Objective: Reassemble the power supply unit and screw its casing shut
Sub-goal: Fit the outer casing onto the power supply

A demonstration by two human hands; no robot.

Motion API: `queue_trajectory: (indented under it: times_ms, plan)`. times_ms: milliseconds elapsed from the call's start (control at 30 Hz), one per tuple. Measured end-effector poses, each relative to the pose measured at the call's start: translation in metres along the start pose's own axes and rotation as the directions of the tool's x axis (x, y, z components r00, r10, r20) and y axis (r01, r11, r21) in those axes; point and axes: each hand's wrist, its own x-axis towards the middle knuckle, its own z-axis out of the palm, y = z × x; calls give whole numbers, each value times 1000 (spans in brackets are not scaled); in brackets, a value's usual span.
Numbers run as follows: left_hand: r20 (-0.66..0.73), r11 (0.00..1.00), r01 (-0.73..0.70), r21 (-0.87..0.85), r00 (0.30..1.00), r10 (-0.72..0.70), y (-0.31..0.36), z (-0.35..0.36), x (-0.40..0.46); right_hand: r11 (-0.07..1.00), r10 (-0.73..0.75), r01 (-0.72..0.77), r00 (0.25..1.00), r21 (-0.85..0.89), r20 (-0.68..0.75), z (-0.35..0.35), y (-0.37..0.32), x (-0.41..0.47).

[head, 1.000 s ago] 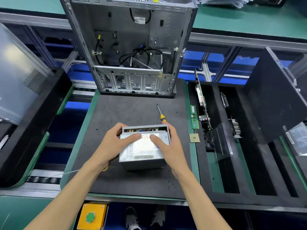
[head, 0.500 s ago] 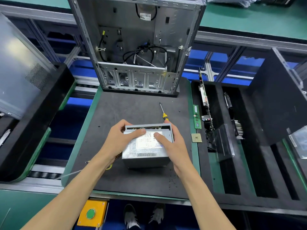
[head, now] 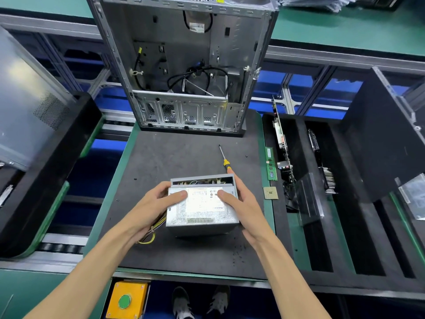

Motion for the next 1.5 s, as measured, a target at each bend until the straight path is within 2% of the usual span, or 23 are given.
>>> queue_trajectory:
  times_ms: [200, 467, 700, 967, 1133, 1367, 1500]
  plan:
    - [-50, 1000, -28, 3, 998, 28, -5, 4, 1, 997, 32, -32, 999, 65, 12, -1, 0, 4]
    - [-155, 996, -91, -20, 984, 87, -10, 16, -1, 989, 34, -26, 998, 145, -55, 3, -1, 7]
    - [-222, 993, -103, -59, 971, 87, -8, 27, -3, 991, 38, -20, 991, 135, -126, 6, -1, 8]
    - [-236, 994, -91, -61, 969, 75, -6, 32, -6, 995, 24, -9, 989, 102, -149, 8, -3, 10]
    - [-252, 994, -92, -53, 965, 76, -5, 34, -7, 996, 15, -3, 990, 84, -143, 9, -4, 8]
    - [-358, 983, -136, 122, 918, 172, -20, 48, -7, 1000, 19, -18, 999, 17, -36, 8, 0, 2]
    - [-313, 985, -98, 143, 940, 138, -22, 43, -3, 999, 34, -34, 999, -18, 19, 5, -2, 2]
